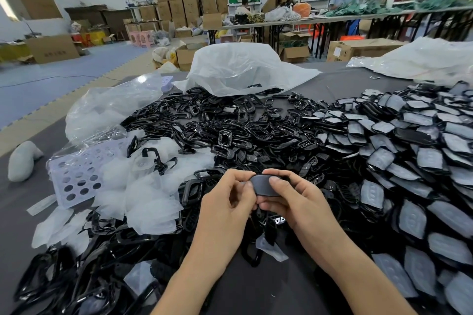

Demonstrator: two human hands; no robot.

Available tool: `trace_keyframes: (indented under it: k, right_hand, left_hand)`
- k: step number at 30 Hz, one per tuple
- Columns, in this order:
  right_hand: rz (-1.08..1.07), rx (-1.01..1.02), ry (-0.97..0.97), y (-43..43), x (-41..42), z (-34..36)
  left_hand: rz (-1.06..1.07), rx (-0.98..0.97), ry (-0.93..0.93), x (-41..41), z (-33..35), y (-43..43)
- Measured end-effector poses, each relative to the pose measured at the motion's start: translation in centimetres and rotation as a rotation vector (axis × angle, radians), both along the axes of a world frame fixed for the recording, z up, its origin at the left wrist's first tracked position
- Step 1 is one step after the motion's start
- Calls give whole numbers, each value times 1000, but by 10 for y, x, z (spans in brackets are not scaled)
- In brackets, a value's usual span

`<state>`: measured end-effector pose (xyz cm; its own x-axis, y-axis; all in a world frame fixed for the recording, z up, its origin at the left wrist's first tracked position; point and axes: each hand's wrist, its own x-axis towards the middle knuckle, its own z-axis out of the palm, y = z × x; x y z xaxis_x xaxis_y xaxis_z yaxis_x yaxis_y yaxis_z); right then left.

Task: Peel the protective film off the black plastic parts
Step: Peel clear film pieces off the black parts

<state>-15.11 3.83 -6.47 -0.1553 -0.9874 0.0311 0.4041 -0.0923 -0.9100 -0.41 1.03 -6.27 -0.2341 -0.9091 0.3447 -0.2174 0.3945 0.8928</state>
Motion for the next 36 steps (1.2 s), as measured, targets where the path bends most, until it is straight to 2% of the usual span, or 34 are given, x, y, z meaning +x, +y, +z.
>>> trace_keyframes:
  k: [3, 10, 15, 19, 24, 29, 32, 36]
  right_hand:
    - [4, 47, -43, -1, 0, 0]
    - [52, 73, 5, 0, -5, 0]
    - [92, 71, 99, 4, -9, 1]
    - [-31, 34, 181, 4, -9, 6]
    - [-184, 62, 84, 3, -5, 3]
    - [-222, 48, -41, 2, -8, 8]
    - [-246, 33, -28, 1, -11, 8]
    - [-218, 24, -28, 0, -10, 8]
  left_hand:
    - [-33, 10, 1, 1, 0, 2]
    - [-79, -65, -80, -1, 0, 5]
    - [-134, -223, -182, 1, 3, 7]
    - [-70, -348, -269, 3, 8, 11]
    - [-78, -526, -551, 4, 12, 18]
    - [-261, -530, -616, -11, 8, 34]
    - [-285, -510, -542, -15, 7, 38]
    - [-124, -447, -333, -7, 14, 31]
